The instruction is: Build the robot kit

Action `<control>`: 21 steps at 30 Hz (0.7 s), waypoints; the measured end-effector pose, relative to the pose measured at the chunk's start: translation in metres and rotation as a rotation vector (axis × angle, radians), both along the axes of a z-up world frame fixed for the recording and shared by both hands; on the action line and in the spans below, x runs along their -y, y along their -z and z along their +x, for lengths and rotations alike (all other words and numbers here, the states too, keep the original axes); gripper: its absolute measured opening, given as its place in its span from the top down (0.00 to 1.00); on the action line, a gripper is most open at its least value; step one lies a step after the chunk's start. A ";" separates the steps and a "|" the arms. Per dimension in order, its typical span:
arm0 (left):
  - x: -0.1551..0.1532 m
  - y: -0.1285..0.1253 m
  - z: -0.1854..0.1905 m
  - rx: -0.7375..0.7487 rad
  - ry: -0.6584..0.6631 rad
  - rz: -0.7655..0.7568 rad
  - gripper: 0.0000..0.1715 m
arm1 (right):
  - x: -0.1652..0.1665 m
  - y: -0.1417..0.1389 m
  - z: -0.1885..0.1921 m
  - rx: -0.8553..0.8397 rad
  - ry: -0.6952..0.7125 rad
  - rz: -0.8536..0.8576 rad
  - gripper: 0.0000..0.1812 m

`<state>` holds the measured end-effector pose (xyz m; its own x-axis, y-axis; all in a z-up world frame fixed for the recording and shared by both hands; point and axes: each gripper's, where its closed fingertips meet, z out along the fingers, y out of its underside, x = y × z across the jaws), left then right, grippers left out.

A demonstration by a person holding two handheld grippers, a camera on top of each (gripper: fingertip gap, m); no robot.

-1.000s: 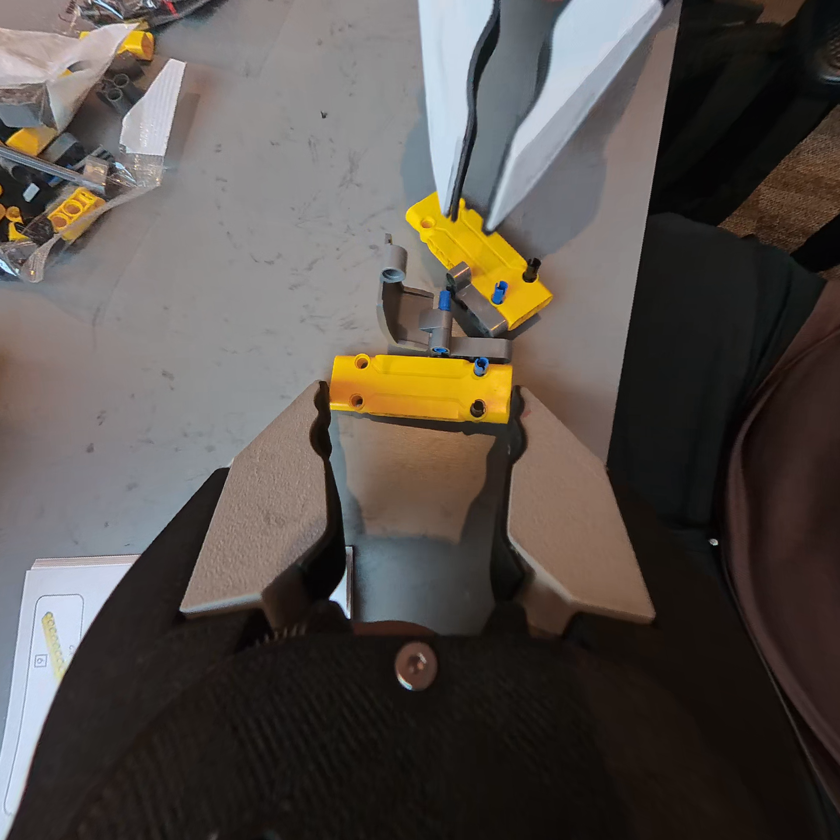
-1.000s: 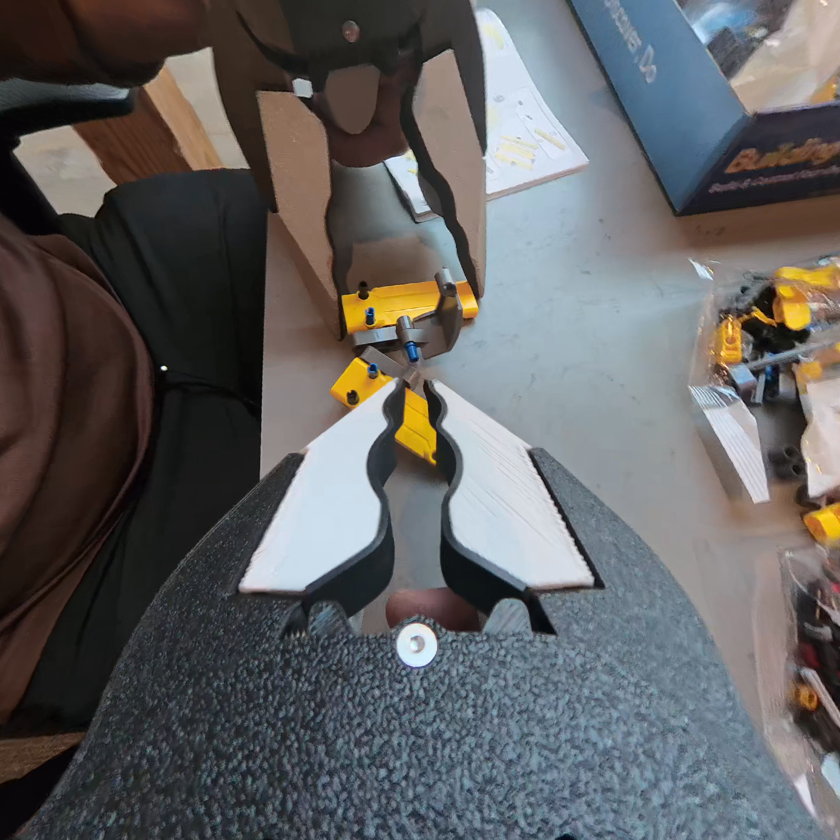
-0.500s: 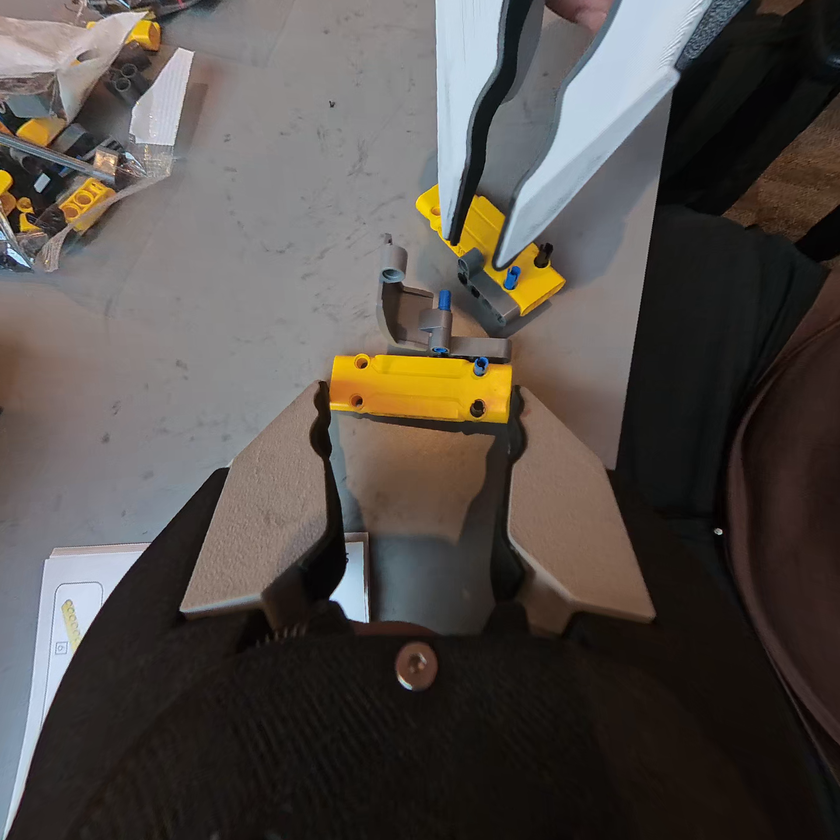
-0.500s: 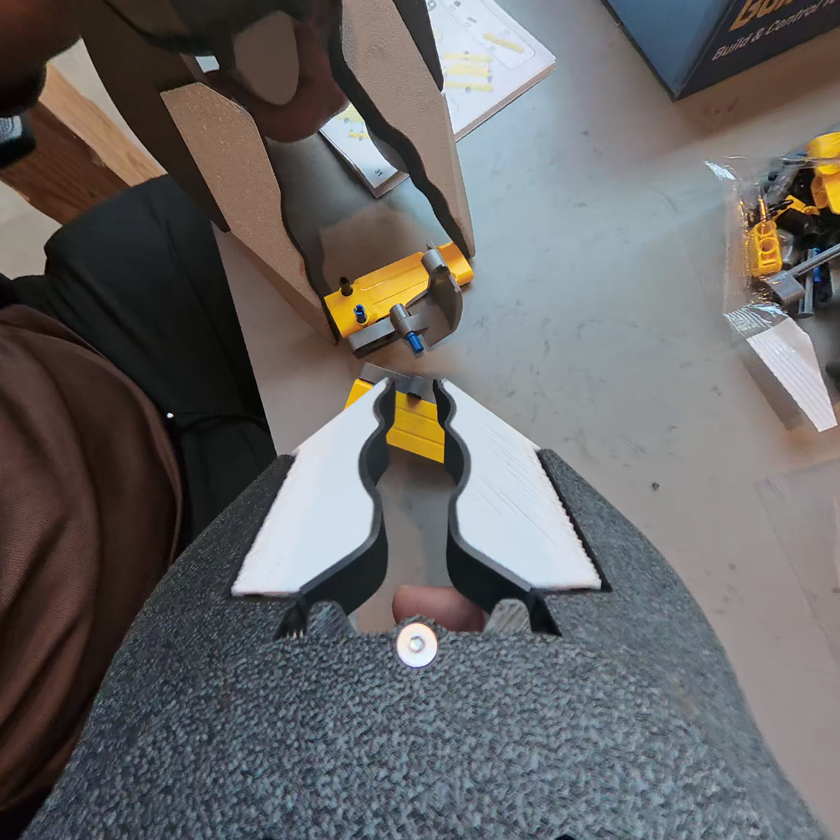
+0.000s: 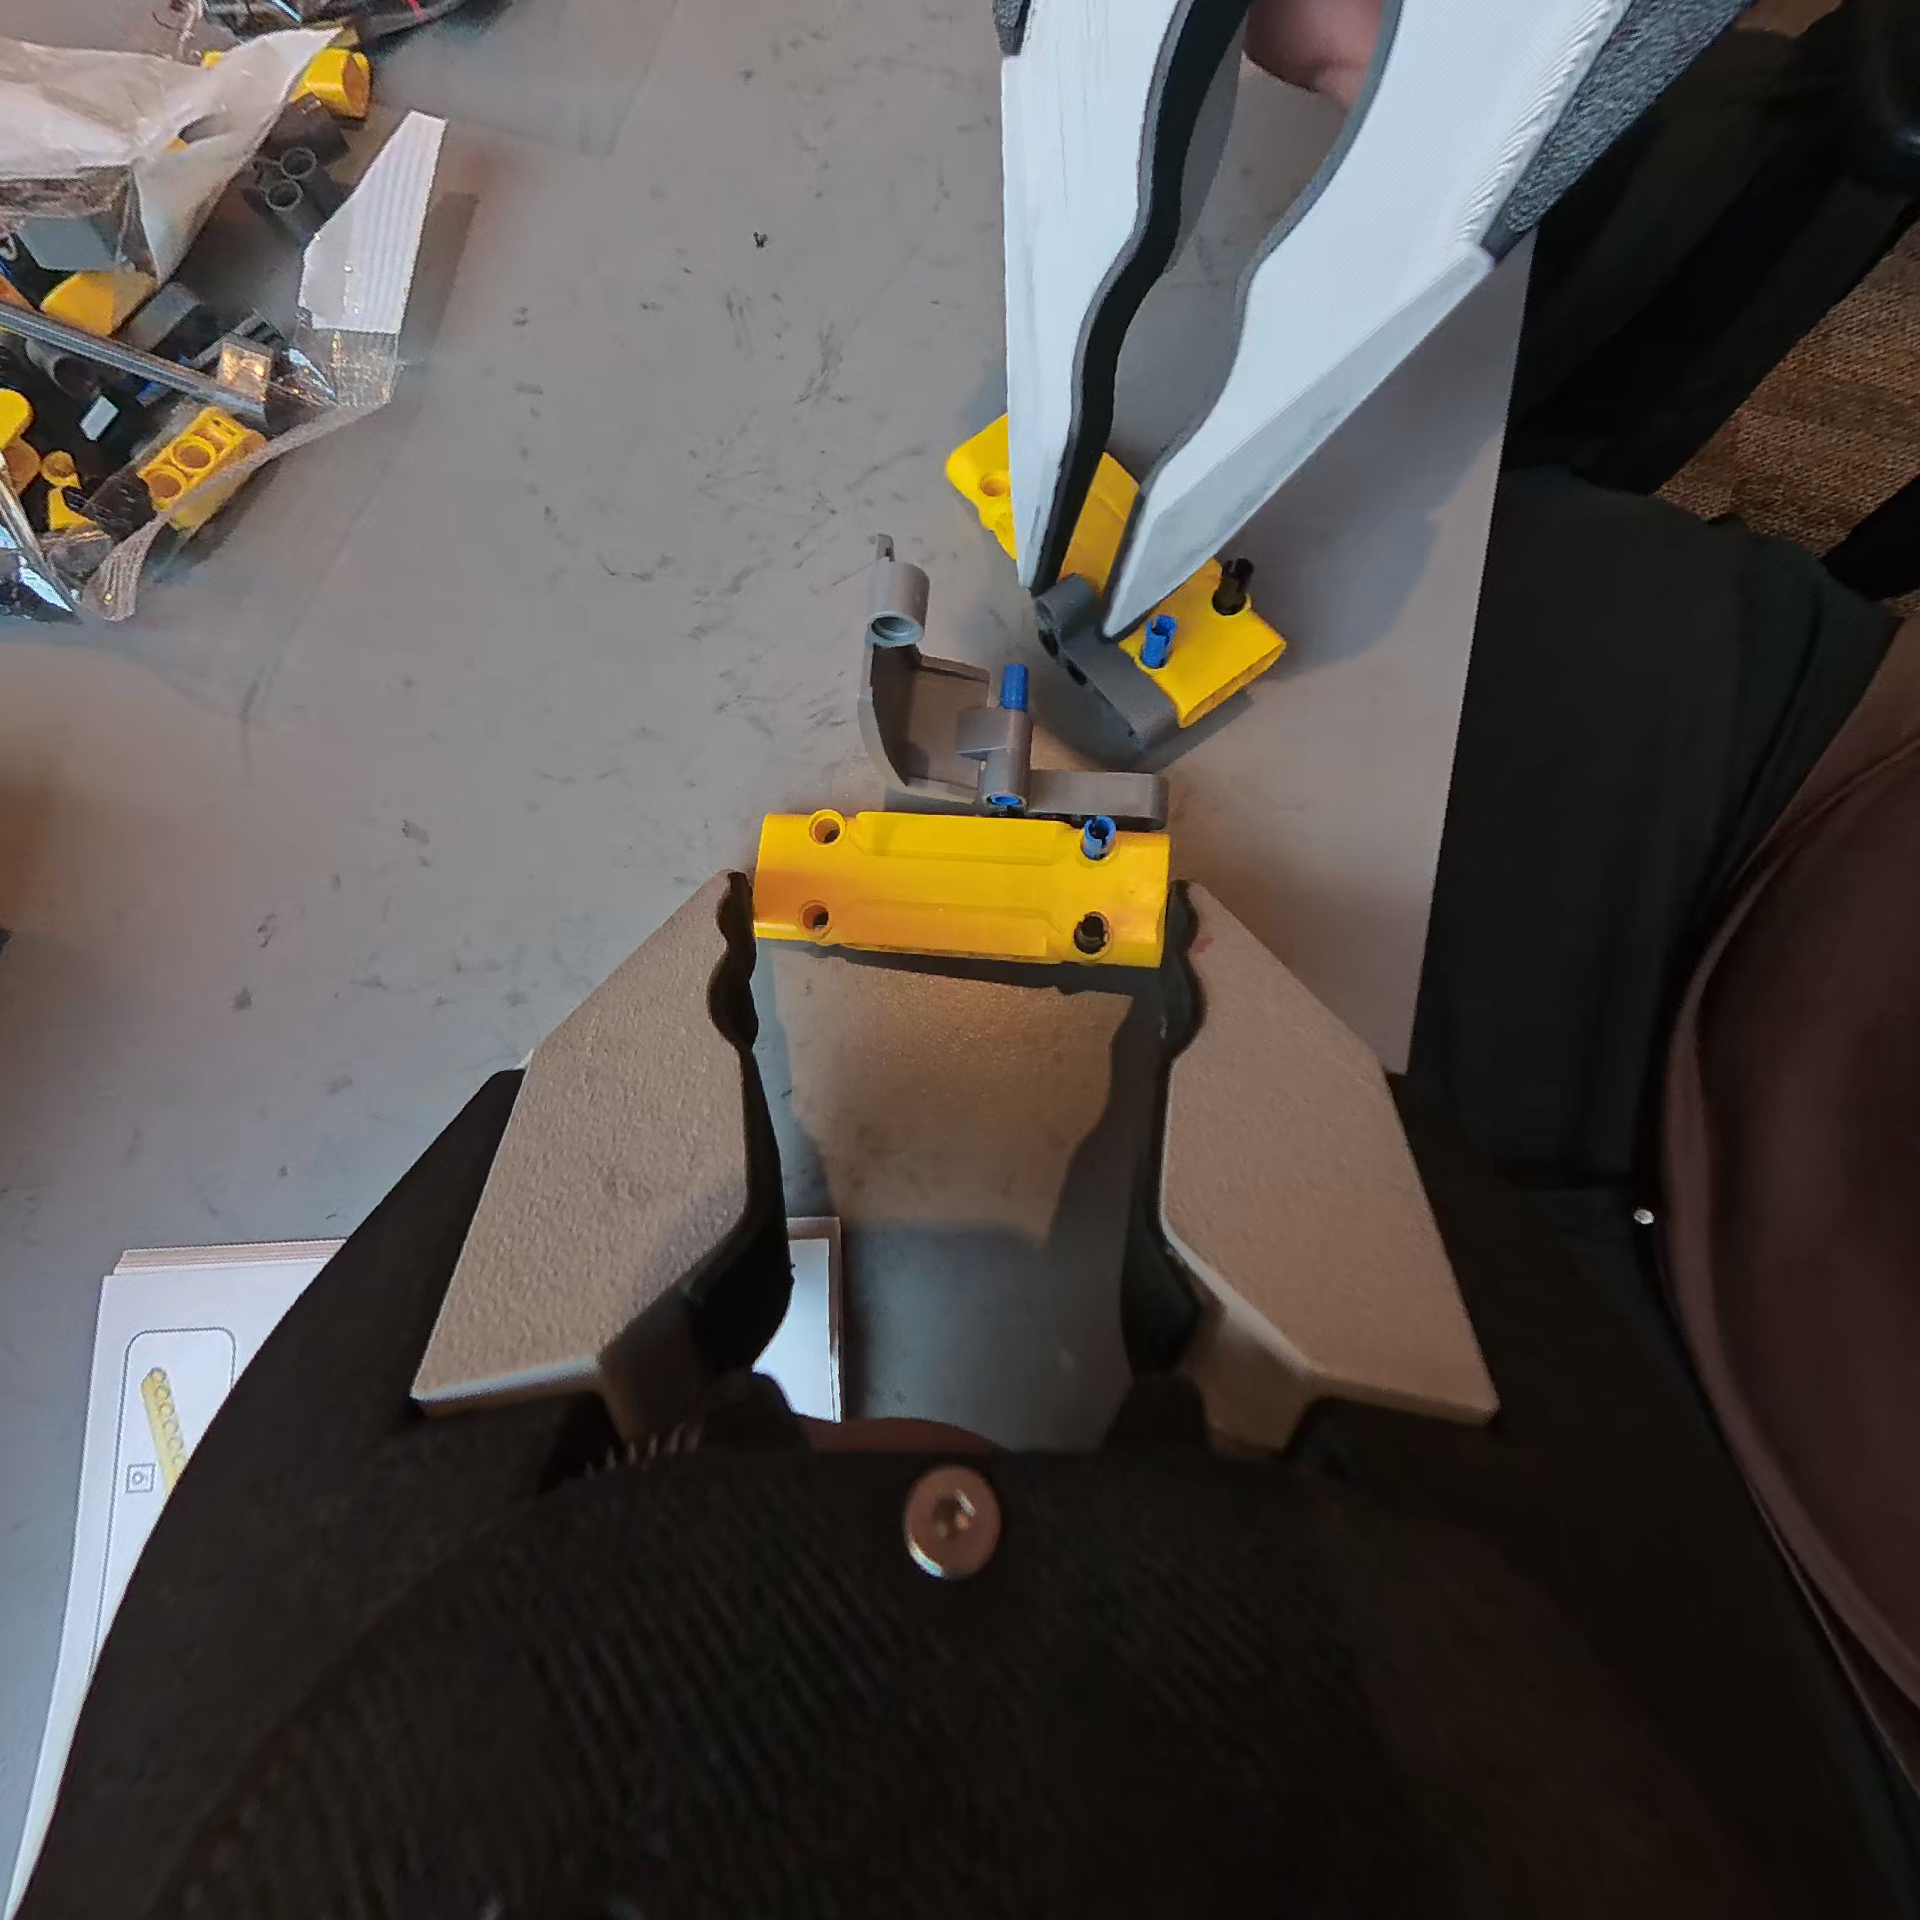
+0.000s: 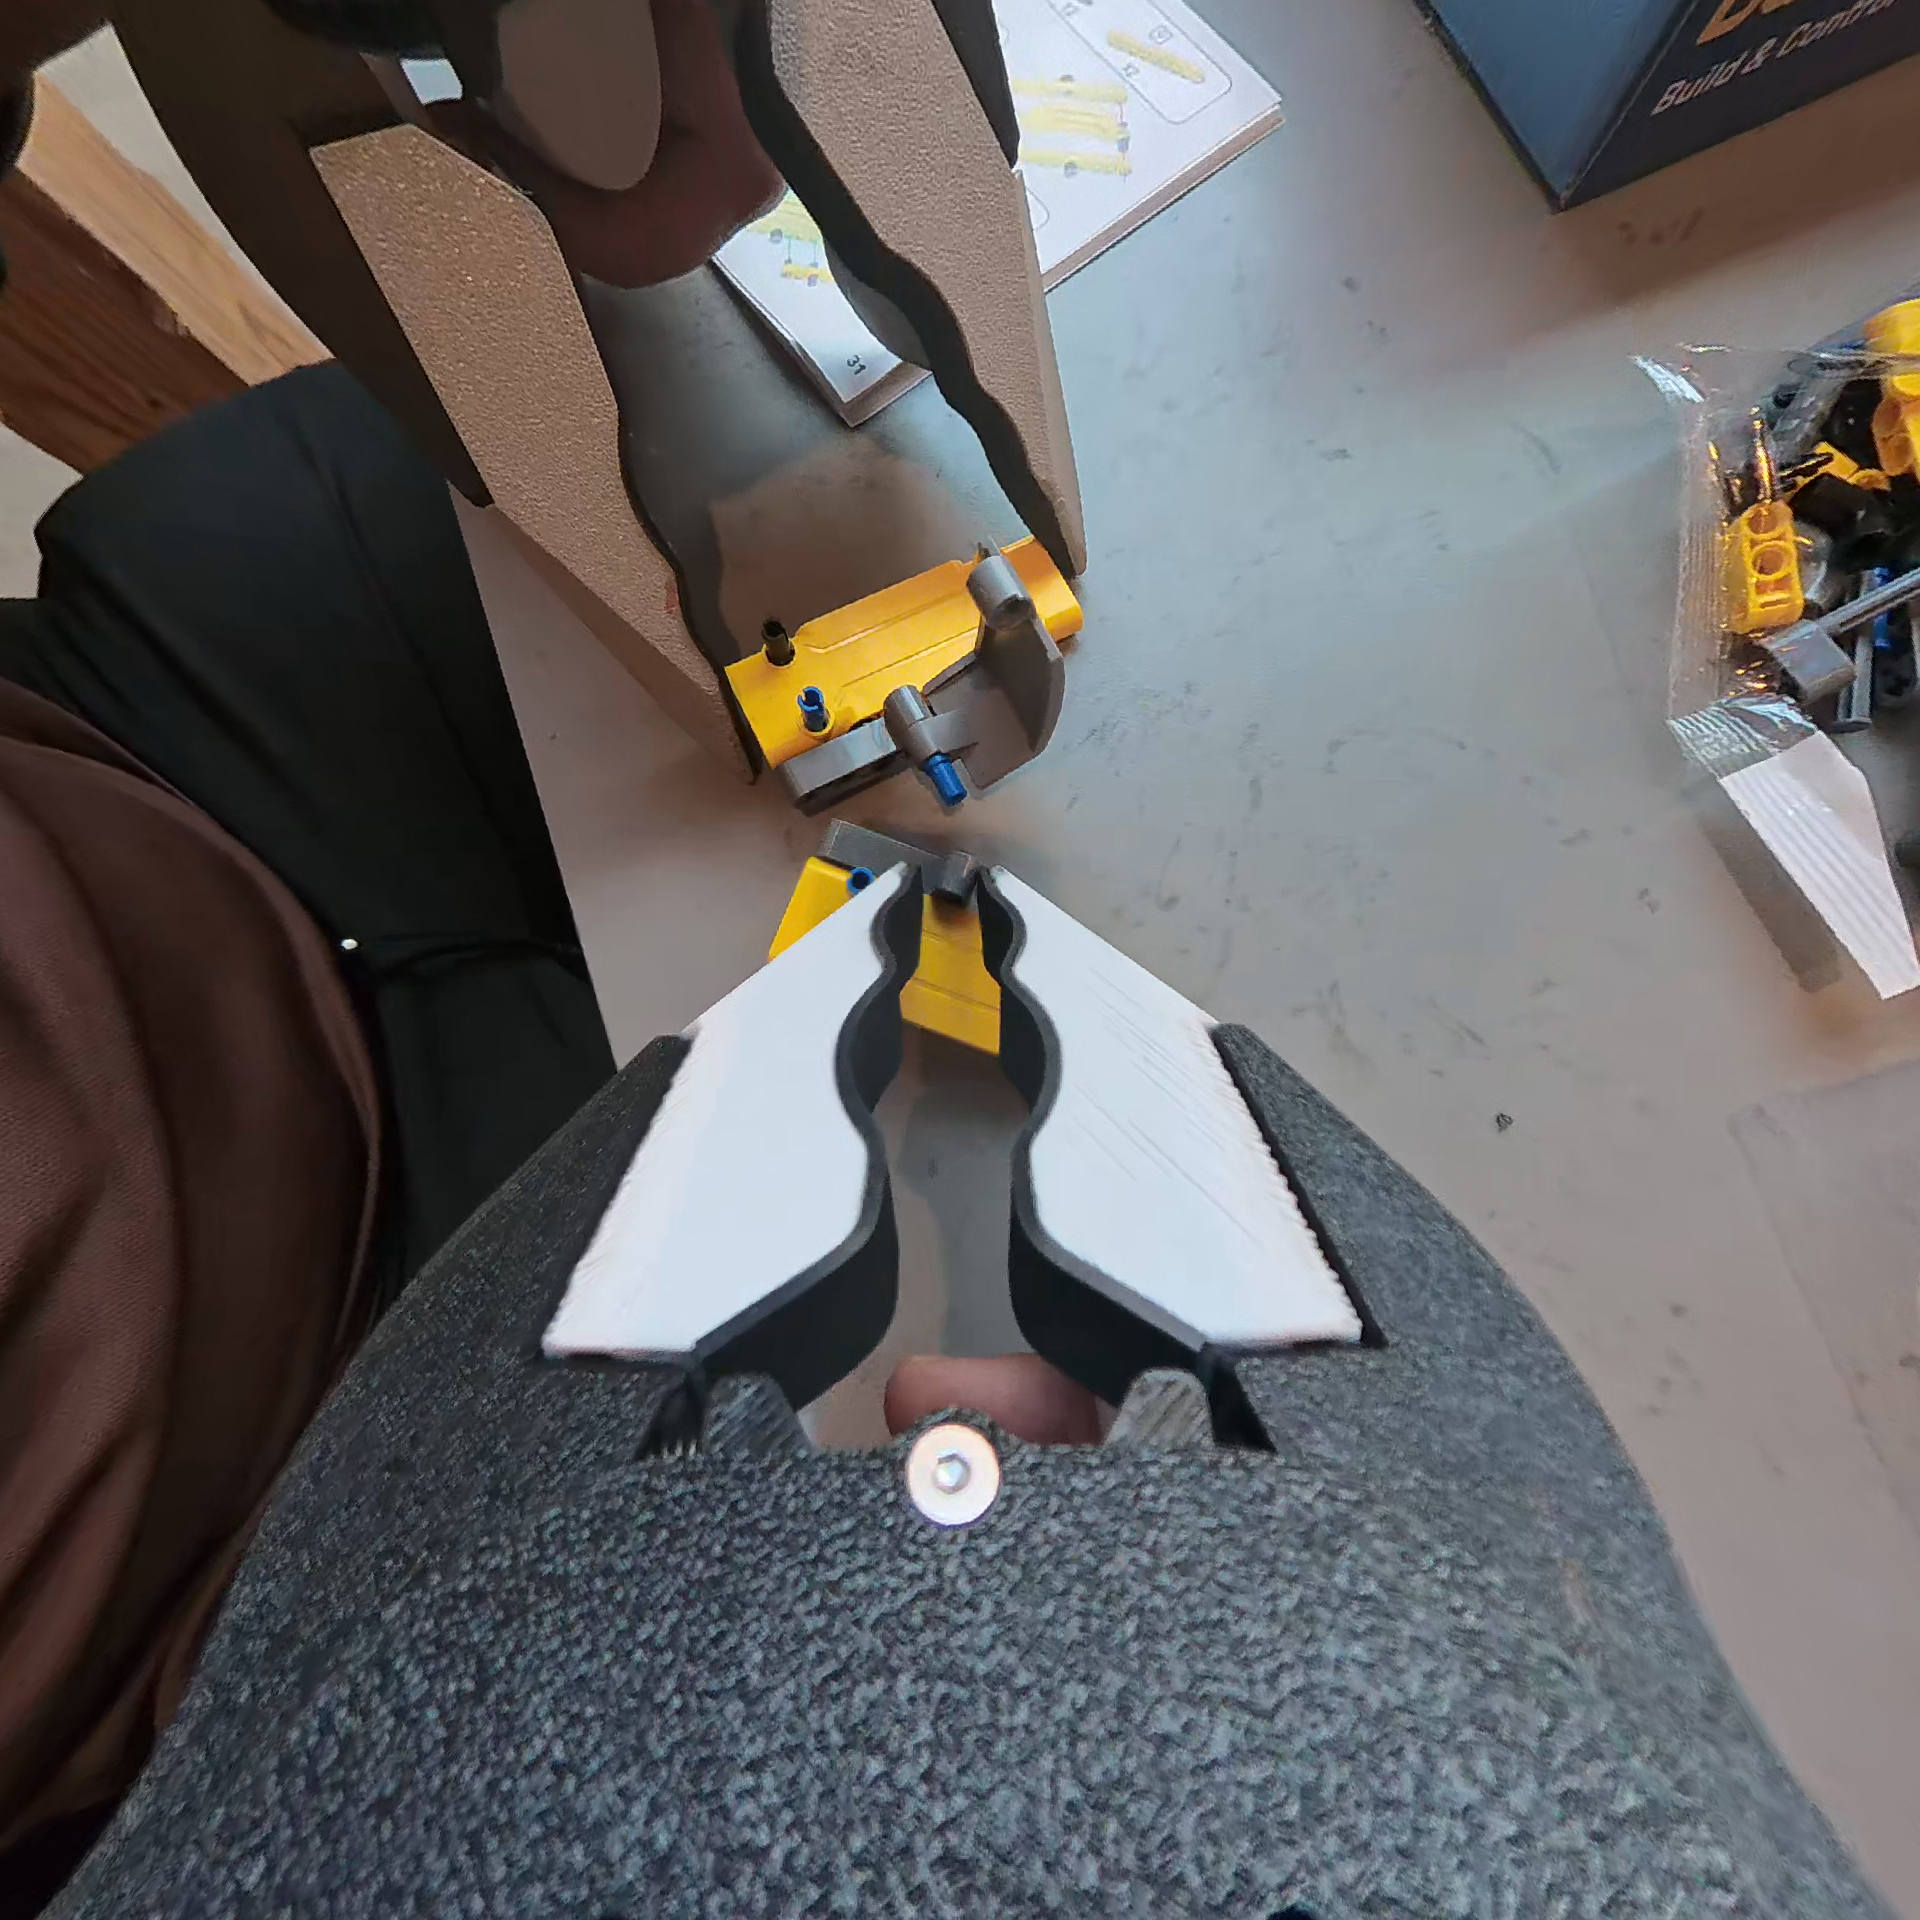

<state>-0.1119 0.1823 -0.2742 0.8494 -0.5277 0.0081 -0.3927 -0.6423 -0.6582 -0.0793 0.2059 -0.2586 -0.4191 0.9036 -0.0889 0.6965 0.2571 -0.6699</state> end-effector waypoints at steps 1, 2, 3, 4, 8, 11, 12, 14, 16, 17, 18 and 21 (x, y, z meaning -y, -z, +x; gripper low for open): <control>0.000 0.000 0.000 -0.001 0.002 -0.001 0.55 | 0.000 0.000 0.000 -0.004 -0.003 0.001 0.95; 0.000 0.000 0.001 -0.001 0.008 -0.001 0.55 | 0.000 0.000 -0.001 -0.010 -0.012 0.005 0.96; 0.000 0.000 0.002 0.000 0.019 0.000 0.56 | 0.000 0.000 -0.001 -0.021 -0.027 0.012 0.96; 0.000 0.000 0.004 0.001 0.033 0.001 0.55 | 0.000 0.000 -0.001 -0.038 -0.049 0.021 0.96; -0.001 0.000 0.007 0.000 0.091 -0.001 0.55 | 0.003 -0.002 -0.002 -0.127 -0.146 0.089 0.96; -0.001 0.000 0.008 -0.007 0.127 -0.010 0.55 | 0.007 -0.003 -0.001 -0.175 -0.213 0.120 0.96; -0.002 0.000 0.008 -0.008 0.137 -0.010 0.55 | 0.008 -0.003 0.000 -0.192 -0.231 0.129 0.96; -0.001 0.000 0.009 -0.015 0.150 -0.015 0.55 | 0.008 -0.003 0.000 -0.215 -0.253 0.141 0.96; -0.002 0.000 0.009 -0.029 0.161 -0.015 0.55 | 0.008 -0.003 0.000 -0.215 -0.257 0.137 0.96; -0.002 0.000 0.009 -0.036 0.166 -0.015 0.55 | 0.008 -0.004 0.001 -0.221 -0.265 0.149 0.96; -0.001 0.000 0.009 -0.043 0.170 -0.018 0.55 | 0.008 -0.004 0.001 -0.230 -0.274 0.167 0.96; -0.001 -0.001 0.008 -0.059 0.187 -0.029 0.56 | 0.008 -0.004 0.001 -0.248 -0.295 0.201 0.96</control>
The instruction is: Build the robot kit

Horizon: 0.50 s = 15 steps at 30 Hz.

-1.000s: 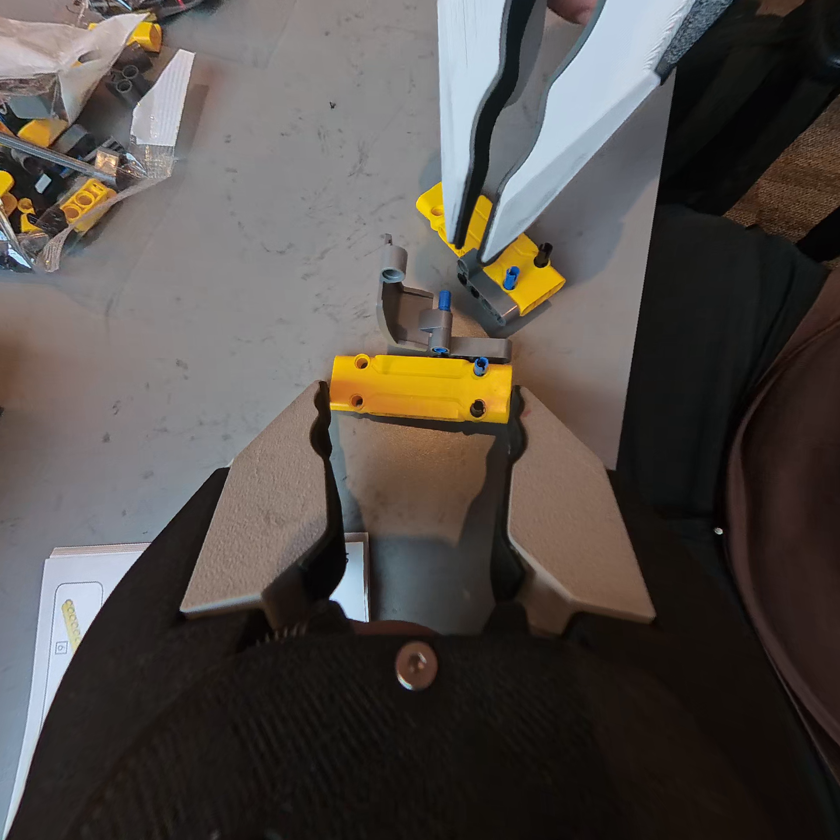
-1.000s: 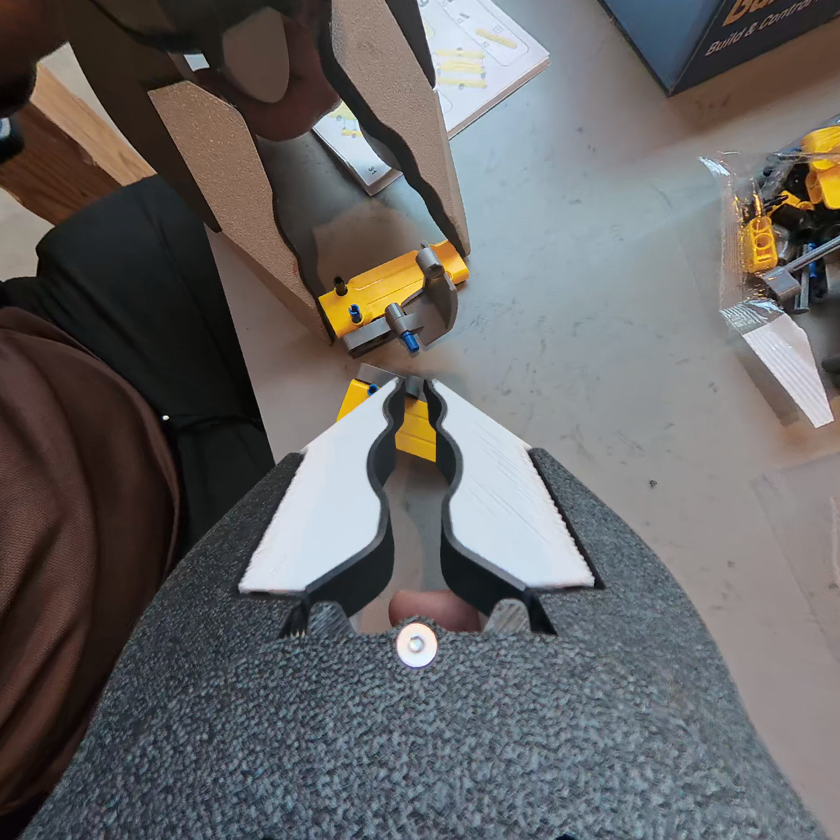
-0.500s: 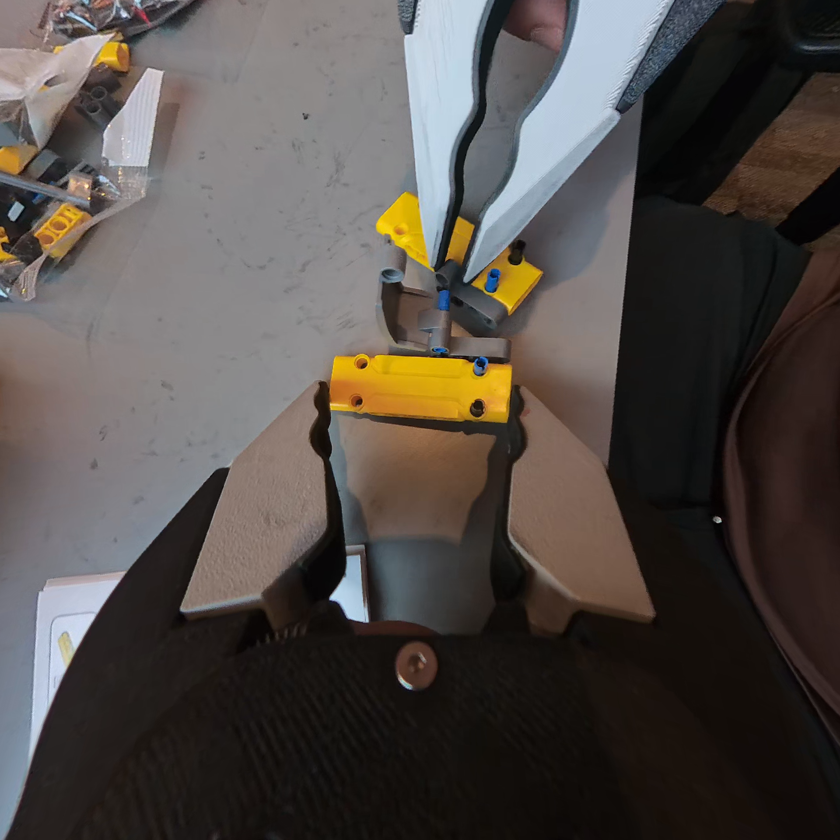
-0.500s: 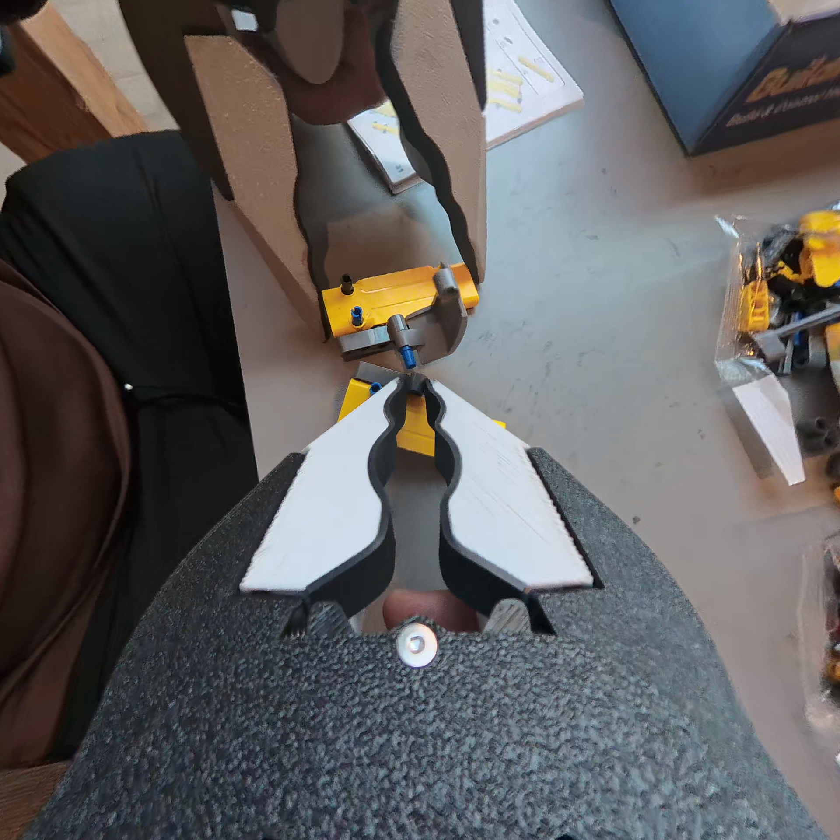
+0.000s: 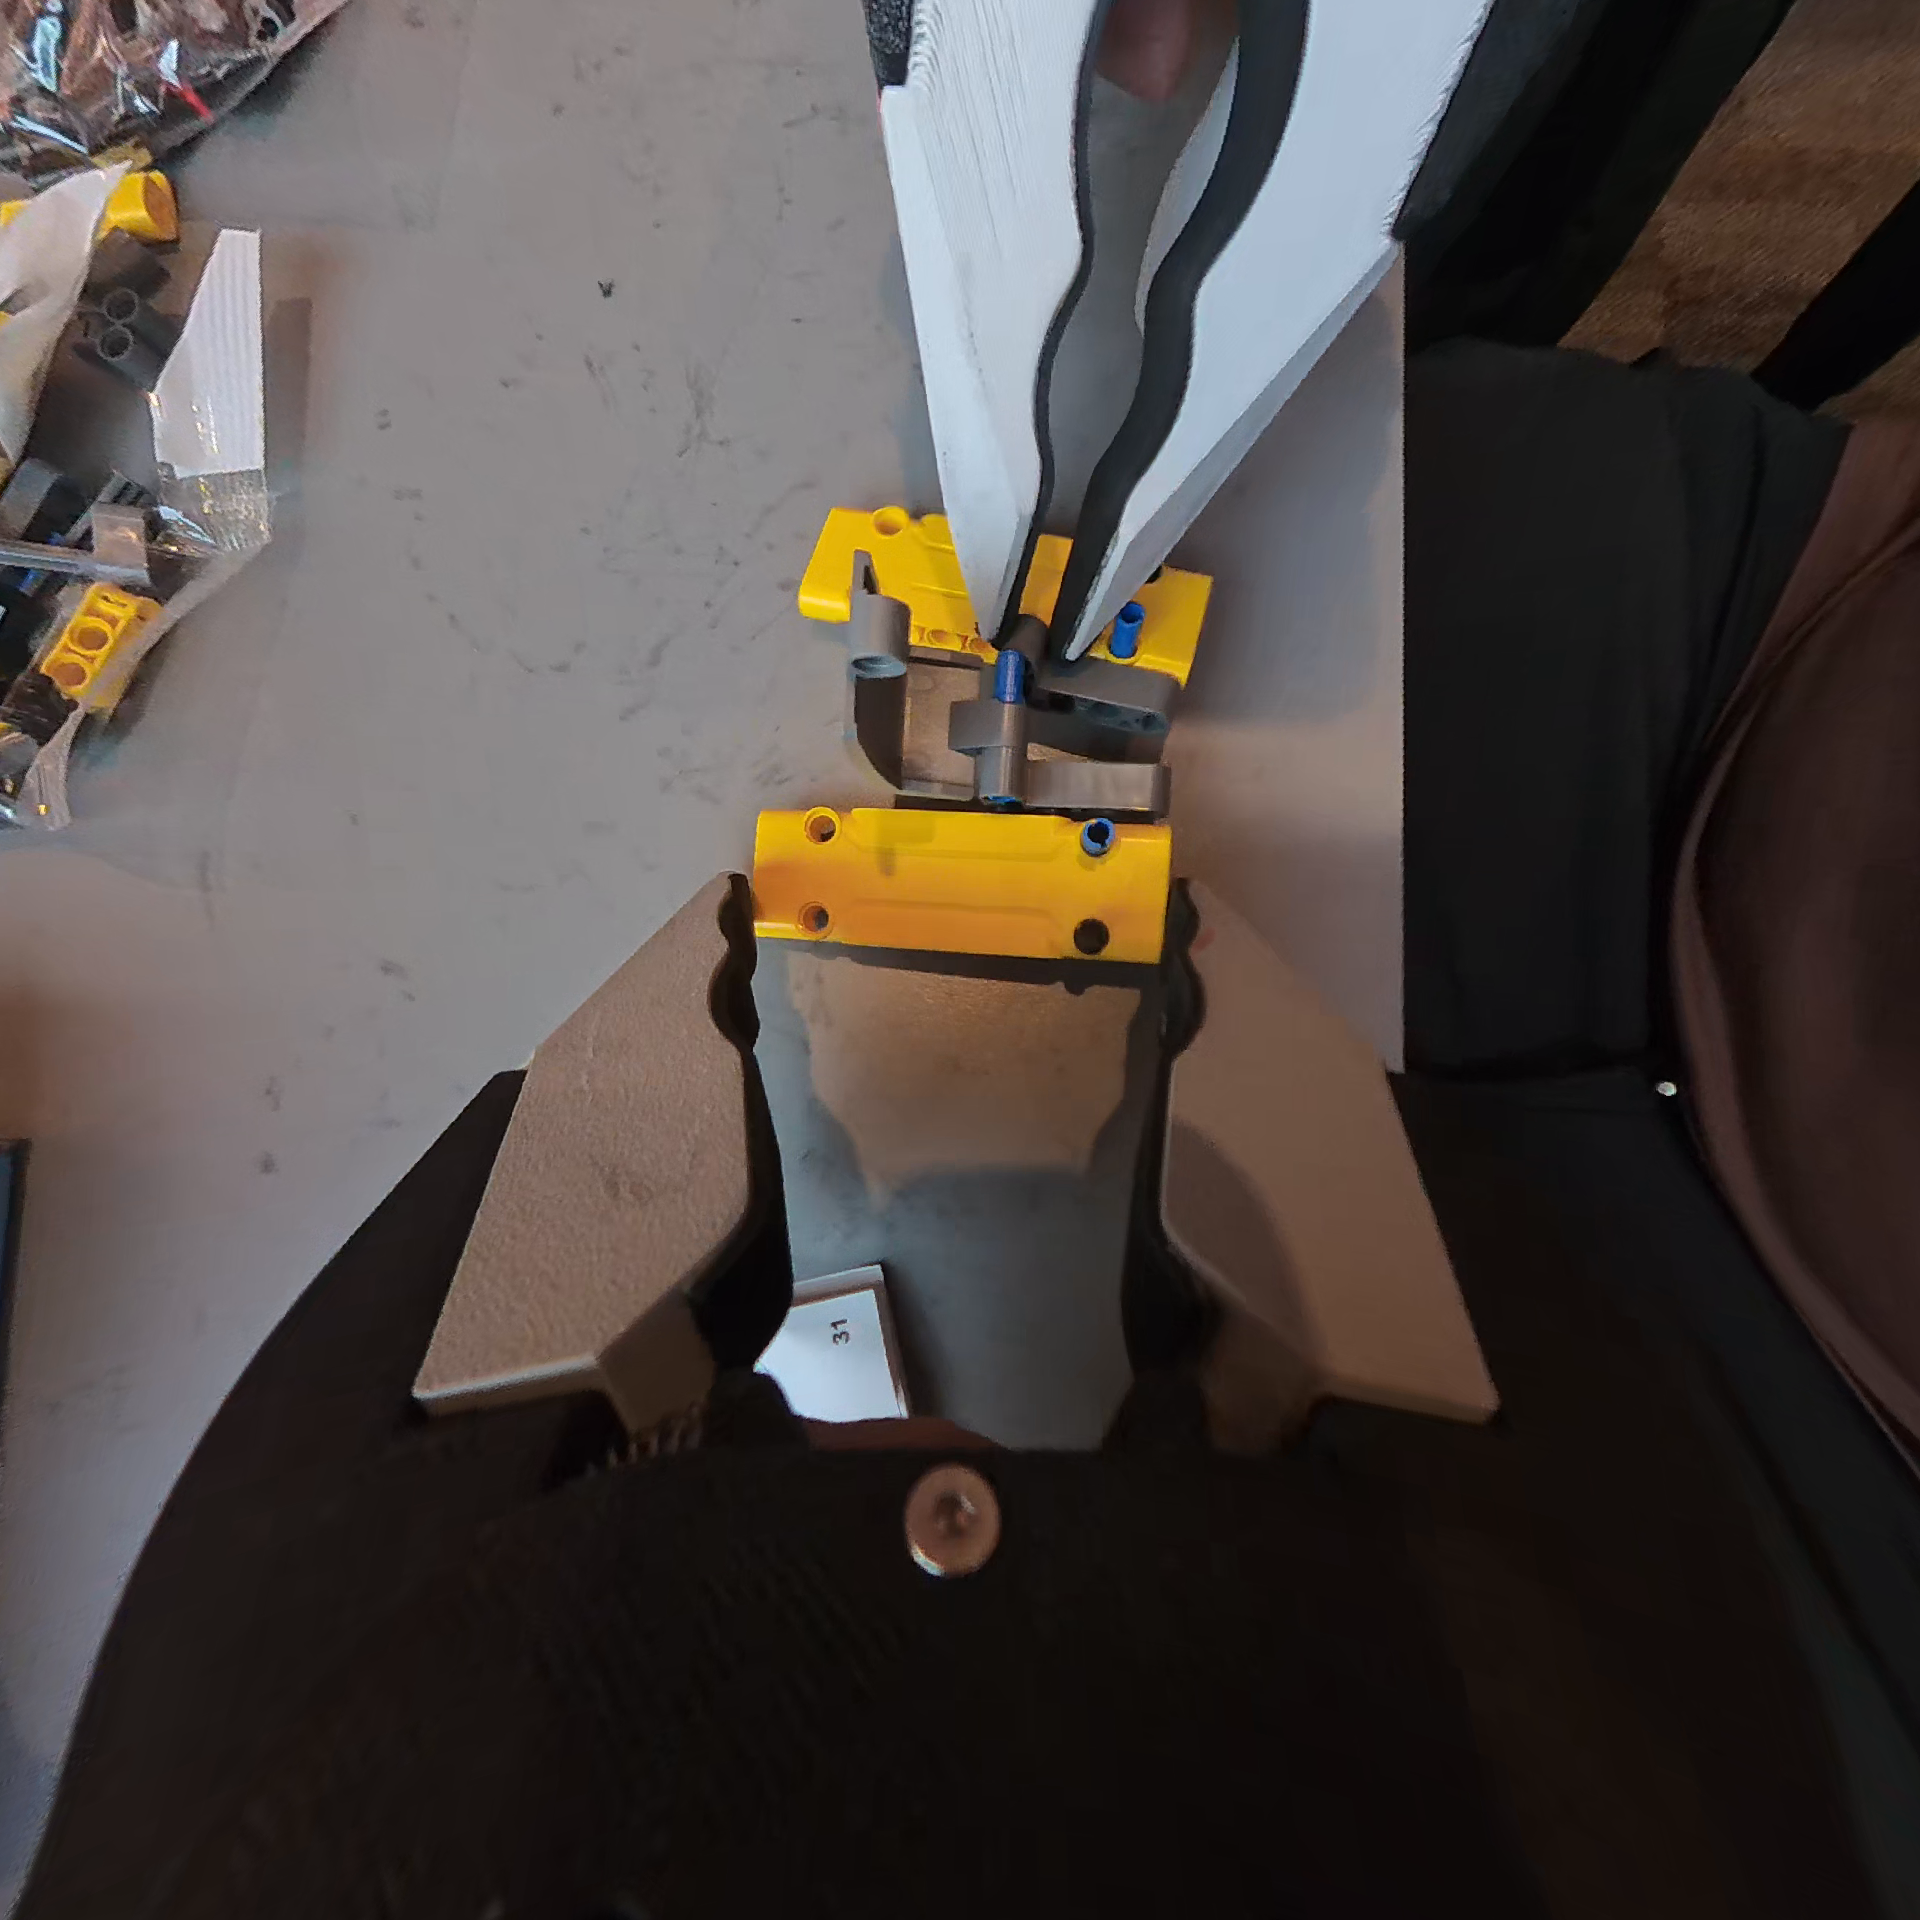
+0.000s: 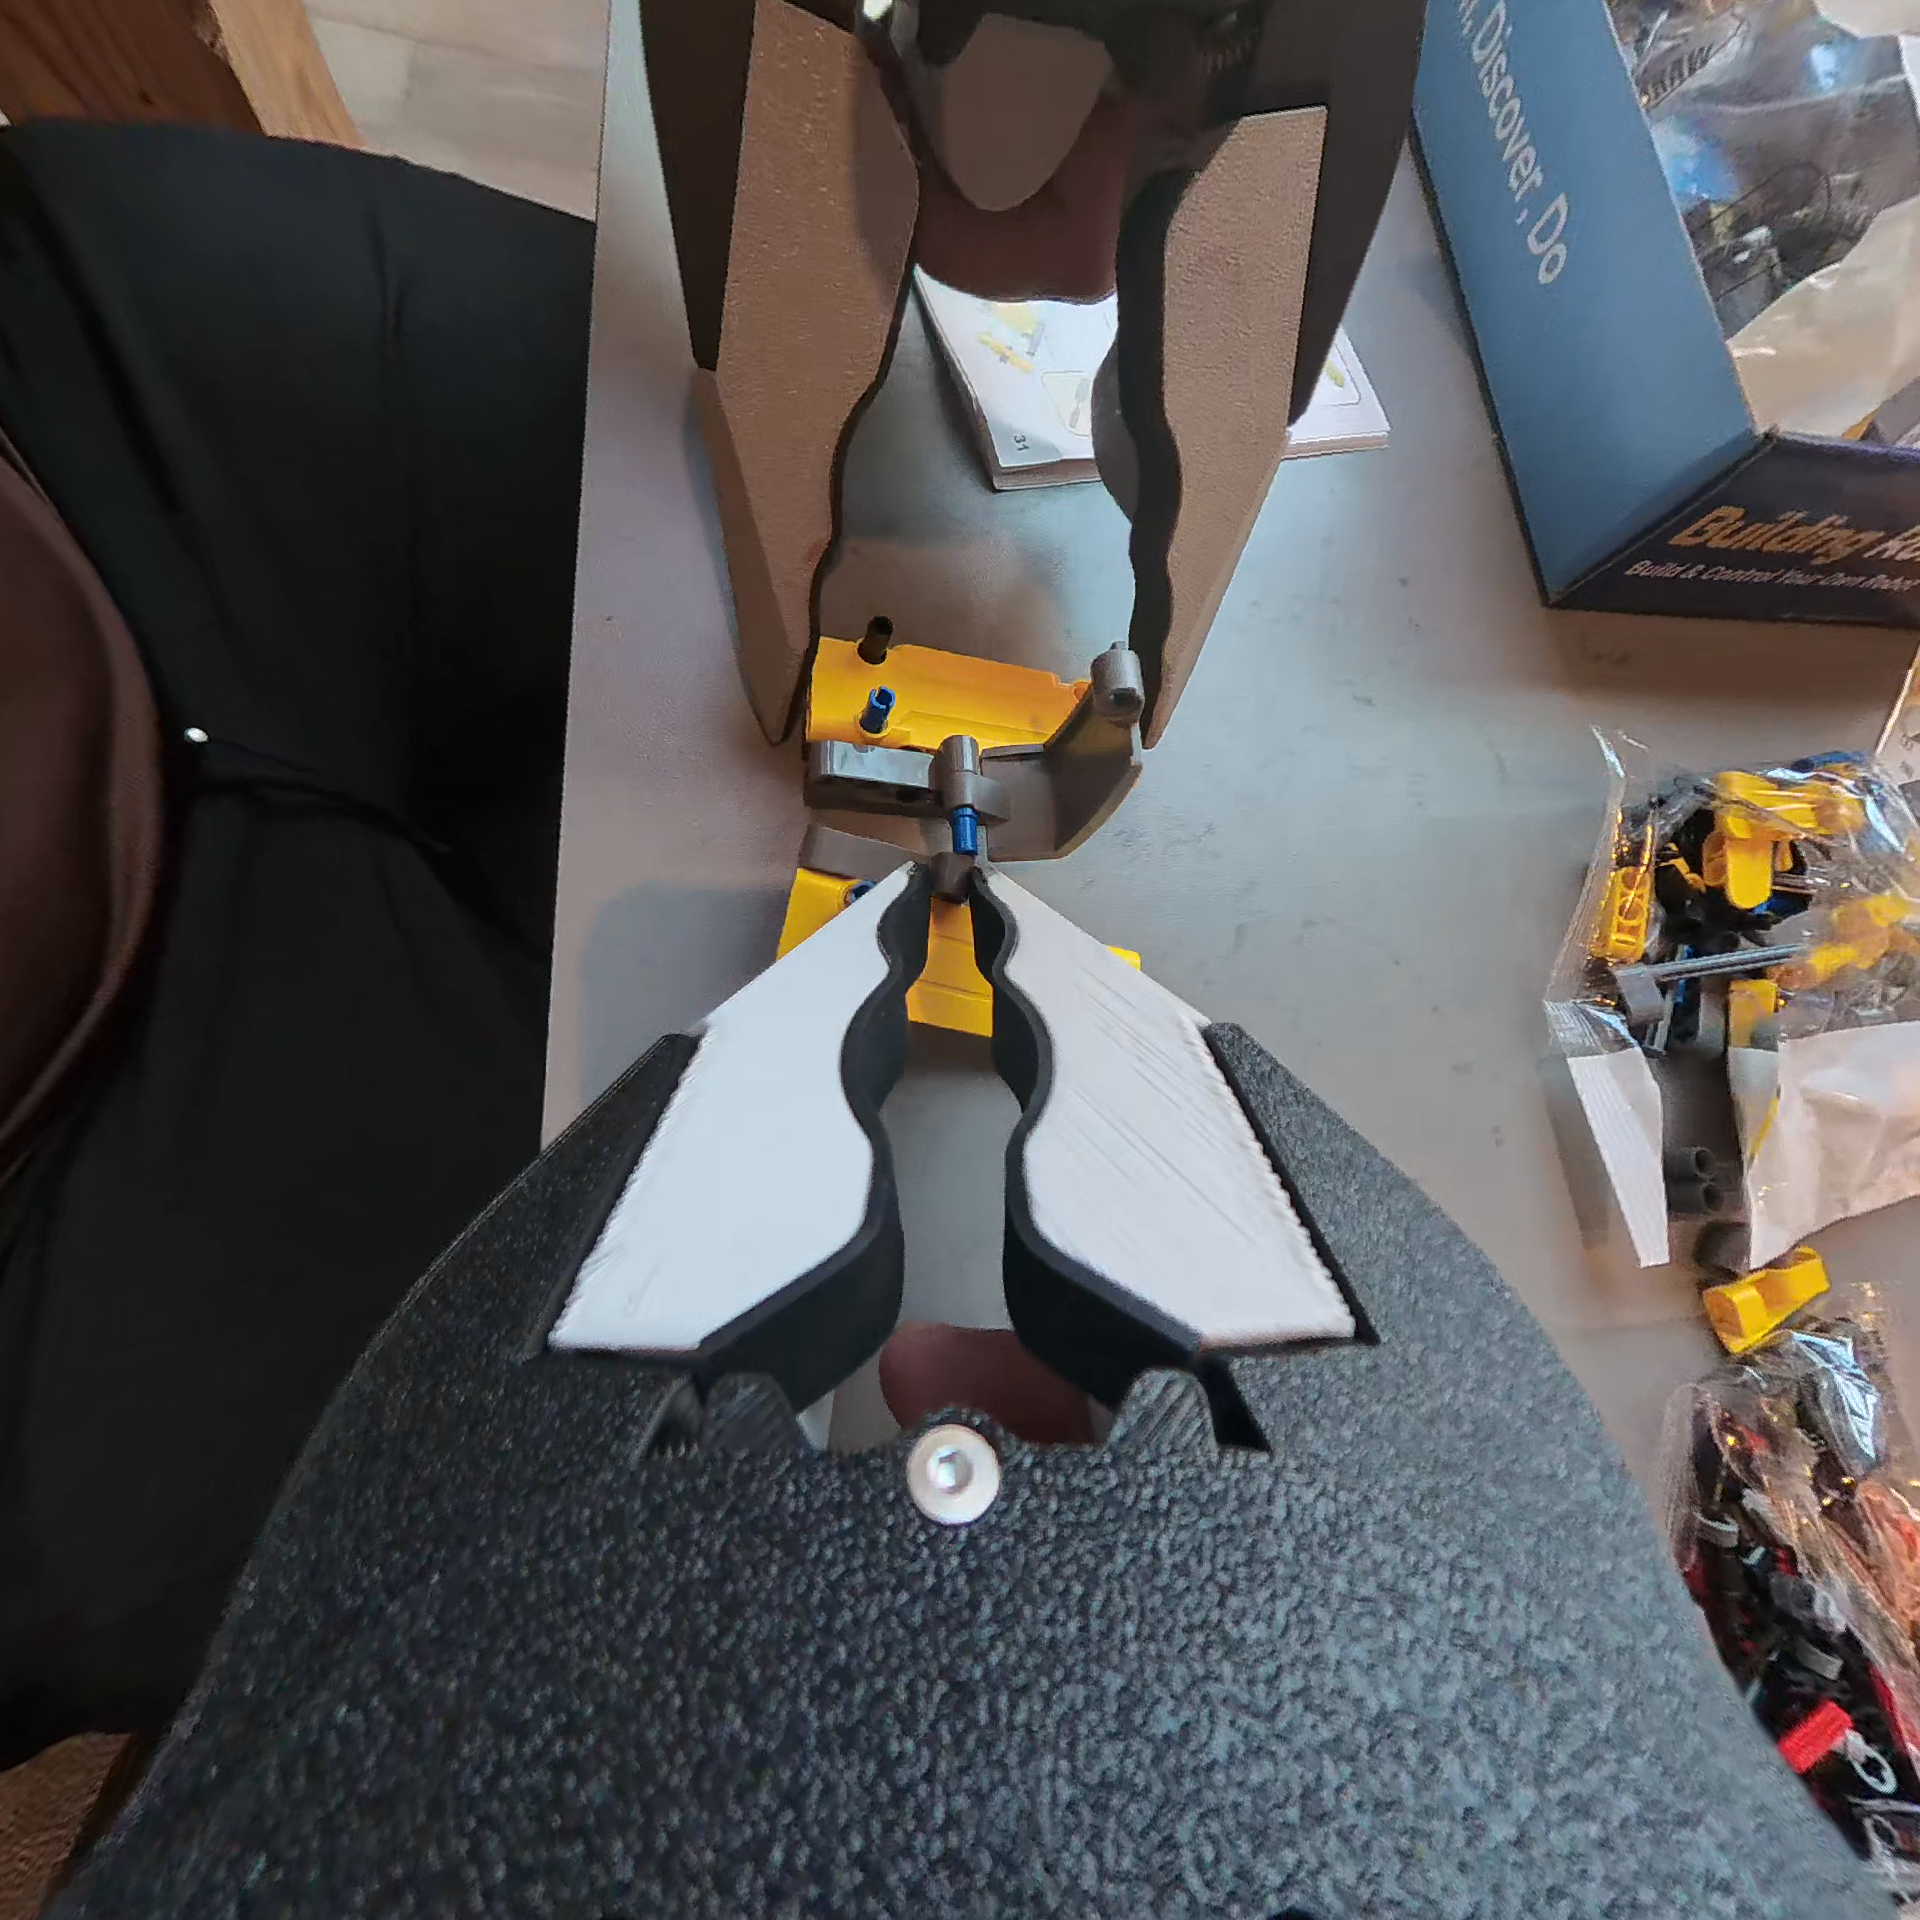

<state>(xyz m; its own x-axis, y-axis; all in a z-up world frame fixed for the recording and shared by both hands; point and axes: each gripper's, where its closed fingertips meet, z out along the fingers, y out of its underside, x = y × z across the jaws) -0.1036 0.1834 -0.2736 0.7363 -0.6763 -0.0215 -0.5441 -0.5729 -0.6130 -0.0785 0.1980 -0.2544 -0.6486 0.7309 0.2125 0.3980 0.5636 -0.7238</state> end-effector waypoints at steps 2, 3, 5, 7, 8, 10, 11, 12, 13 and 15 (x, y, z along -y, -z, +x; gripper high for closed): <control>0.001 0.000 0.000 -0.010 0.014 -0.013 0.56 | -0.001 0.000 0.000 -0.004 -0.002 0.003 0.96; 0.001 0.000 -0.001 -0.015 0.018 -0.020 0.56 | -0.001 0.000 0.001 -0.007 -0.005 0.005 0.96; 0.001 0.000 -0.001 -0.025 0.025 -0.029 0.56 | -0.001 0.000 0.001 -0.013 -0.014 0.019 0.96; 0.002 0.000 -0.001 -0.033 0.024 -0.041 0.55 | 0.001 0.000 0.001 -0.015 -0.022 0.030 0.96; 0.002 0.000 -0.001 -0.036 0.026 -0.045 0.55 | 0.001 0.001 0.001 -0.014 -0.023 0.033 0.96; 0.001 0.000 -0.001 -0.037 0.032 -0.041 0.55 | 0.000 0.001 0.001 -0.005 -0.020 0.026 0.96; 0.001 0.000 -0.001 -0.033 0.034 -0.038 0.55 | 0.000 0.001 0.002 -0.004 -0.022 0.022 0.96; 0.001 0.000 0.000 -0.026 0.036 -0.034 0.55 | 0.000 0.001 0.002 -0.006 -0.024 0.021 0.96; 0.001 0.001 0.000 -0.014 0.036 -0.031 0.55 | 0.001 0.001 0.001 -0.007 -0.026 0.019 0.96; 0.001 0.001 0.000 0.017 0.030 -0.025 0.55 | 0.001 0.001 0.001 -0.007 -0.029 0.013 0.96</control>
